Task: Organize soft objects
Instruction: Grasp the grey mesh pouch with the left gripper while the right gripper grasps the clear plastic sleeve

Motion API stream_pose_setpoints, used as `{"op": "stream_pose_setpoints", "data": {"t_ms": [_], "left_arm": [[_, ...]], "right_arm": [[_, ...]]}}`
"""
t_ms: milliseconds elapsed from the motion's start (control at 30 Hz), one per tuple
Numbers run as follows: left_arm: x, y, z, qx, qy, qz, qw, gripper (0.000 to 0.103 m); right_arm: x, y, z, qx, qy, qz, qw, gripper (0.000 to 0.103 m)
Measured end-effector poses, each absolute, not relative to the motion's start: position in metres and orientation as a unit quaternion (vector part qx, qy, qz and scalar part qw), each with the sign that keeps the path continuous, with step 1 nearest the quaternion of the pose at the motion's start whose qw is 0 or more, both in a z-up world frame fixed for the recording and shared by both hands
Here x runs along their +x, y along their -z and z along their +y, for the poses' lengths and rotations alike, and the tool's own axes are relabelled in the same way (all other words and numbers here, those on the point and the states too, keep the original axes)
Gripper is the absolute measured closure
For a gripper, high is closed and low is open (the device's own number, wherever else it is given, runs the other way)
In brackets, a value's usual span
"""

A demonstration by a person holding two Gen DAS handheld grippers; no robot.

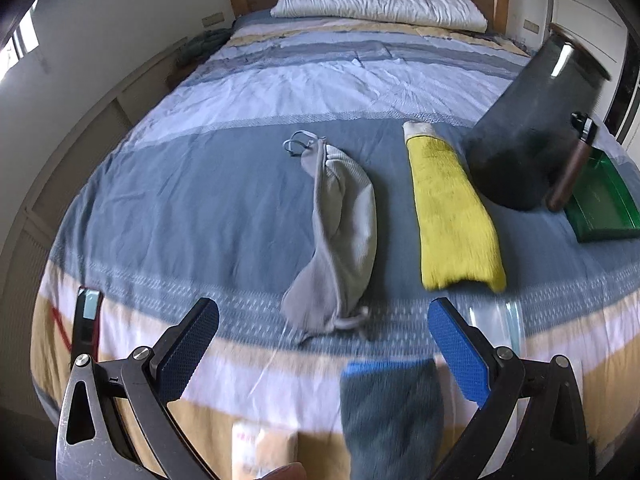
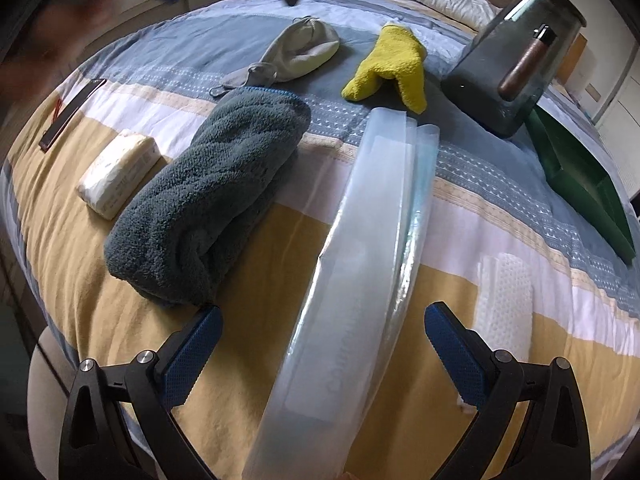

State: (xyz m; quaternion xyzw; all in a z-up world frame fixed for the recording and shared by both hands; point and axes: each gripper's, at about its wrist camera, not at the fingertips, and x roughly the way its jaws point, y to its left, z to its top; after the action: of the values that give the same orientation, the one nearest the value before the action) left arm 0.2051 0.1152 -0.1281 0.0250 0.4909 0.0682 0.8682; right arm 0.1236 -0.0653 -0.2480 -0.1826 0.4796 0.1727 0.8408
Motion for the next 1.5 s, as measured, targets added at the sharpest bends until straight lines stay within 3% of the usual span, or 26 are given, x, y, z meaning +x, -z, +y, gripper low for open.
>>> {"op": "stream_pose_setpoints", "data": {"t_ms": [633,1500], "left_arm": [[0.270,0.177,0.121,0.019,-0.076,0.538,0.839,0.001],[0.324,0.232,0.134,-0.007,-0.105,0.585,0.804,0.001]], "right_arm": [[0.166,0.270,-0.071,-0.124,-0.159,0.507,0.838,0.000],[0.173,0.283,-0.064,-0.132,-0.141,0.497,0.846,0.000]]}}
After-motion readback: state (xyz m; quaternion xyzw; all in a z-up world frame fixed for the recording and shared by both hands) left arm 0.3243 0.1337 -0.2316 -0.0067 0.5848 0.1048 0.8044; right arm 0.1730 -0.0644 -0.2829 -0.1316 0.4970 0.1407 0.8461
